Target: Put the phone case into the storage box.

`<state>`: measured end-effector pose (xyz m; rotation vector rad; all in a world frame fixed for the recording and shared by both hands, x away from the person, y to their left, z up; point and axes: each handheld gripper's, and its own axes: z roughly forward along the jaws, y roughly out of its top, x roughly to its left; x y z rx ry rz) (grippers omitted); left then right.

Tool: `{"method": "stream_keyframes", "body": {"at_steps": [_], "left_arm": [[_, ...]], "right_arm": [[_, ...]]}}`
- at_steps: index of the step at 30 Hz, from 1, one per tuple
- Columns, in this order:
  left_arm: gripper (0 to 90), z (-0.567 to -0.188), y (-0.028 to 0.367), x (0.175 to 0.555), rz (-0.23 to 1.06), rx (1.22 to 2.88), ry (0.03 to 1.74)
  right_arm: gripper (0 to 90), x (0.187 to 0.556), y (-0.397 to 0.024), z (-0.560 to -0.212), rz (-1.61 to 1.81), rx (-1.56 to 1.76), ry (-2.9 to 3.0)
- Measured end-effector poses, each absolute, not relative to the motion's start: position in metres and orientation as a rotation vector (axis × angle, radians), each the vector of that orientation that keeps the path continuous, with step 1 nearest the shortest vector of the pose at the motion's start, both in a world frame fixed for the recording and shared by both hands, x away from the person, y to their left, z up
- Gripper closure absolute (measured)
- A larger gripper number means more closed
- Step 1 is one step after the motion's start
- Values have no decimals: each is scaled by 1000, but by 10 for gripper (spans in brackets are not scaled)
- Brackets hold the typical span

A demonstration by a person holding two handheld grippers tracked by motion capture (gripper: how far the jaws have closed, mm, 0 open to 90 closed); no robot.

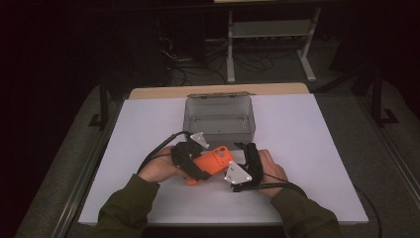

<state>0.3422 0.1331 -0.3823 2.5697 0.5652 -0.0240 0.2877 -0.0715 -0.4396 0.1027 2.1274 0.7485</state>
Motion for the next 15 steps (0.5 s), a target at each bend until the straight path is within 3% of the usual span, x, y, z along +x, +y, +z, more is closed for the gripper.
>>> {"method": "stream_keyframes", "body": {"at_steps": [15], "left_arm": [[160, -383, 133, 342, -27, 2576, 561]], "right_arm": [[0, 283, -68, -440, 681, 6, 2056]]}}
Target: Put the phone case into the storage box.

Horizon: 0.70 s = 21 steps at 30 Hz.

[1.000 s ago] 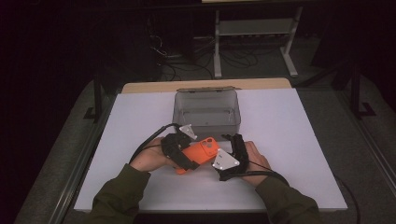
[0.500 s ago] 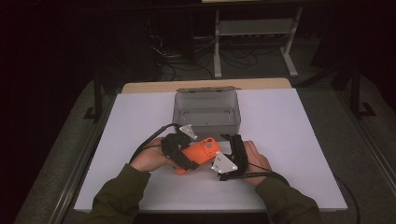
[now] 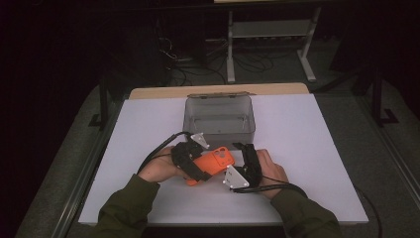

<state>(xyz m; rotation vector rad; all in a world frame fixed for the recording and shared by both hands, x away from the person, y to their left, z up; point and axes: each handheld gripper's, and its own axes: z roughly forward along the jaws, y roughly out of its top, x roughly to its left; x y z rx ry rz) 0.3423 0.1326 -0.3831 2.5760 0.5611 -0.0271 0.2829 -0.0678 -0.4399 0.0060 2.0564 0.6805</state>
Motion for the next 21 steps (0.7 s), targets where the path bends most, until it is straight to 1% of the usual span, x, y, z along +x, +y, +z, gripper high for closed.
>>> {"method": "stream_keyframes", "body": {"at_steps": [21], "left_arm": [[160, -383, 133, 343, -28, 2575, 578]], "right_arm": [[0, 276, -62, -444, 575, -123, 1940]]}}
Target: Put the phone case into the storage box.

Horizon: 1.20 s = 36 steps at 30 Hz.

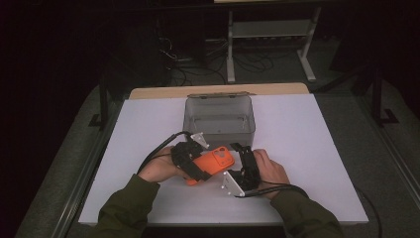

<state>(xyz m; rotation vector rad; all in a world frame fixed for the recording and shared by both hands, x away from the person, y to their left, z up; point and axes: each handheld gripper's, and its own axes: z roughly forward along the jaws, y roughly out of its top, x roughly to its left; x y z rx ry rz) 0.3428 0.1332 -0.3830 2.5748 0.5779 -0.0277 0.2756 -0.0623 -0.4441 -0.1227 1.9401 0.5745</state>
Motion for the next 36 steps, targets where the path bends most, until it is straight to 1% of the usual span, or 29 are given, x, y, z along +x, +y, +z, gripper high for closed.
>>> {"method": "stream_keyframes", "body": {"at_steps": [22, 36], "left_arm": [[160, -383, 135, 344, -24, 2576, 601], [160, -384, 135, 345, -26, 2579, 605]], "right_arm": [[0, 271, -52, -449, 448, -311, 1805], [0, 267, -44, -450, 439, -333, 1761]]}}
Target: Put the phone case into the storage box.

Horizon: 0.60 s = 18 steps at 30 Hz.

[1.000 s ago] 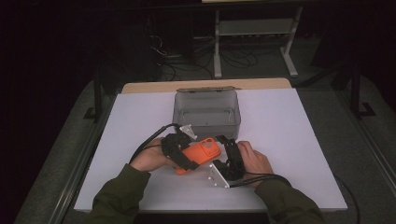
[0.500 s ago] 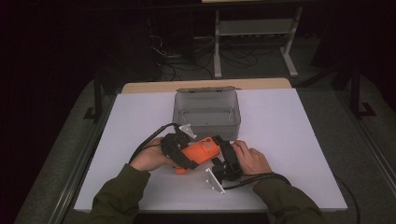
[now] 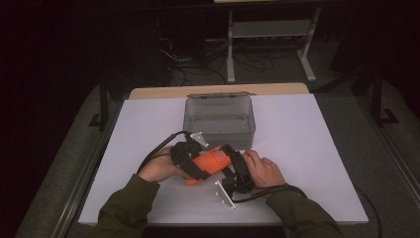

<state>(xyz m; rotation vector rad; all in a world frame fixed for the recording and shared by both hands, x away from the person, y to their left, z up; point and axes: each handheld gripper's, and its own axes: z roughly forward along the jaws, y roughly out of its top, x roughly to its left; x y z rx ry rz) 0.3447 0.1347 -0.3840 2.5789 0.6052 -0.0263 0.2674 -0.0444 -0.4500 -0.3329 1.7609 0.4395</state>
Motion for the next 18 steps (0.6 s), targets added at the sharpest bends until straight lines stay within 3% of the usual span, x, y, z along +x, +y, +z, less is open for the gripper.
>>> {"method": "stream_keyframes", "body": {"at_steps": [18], "left_arm": [[160, -384, 135, 345, -25, 2574, 614]], "right_arm": [[0, 262, -27, -452, 437, -379, 1729]]}}
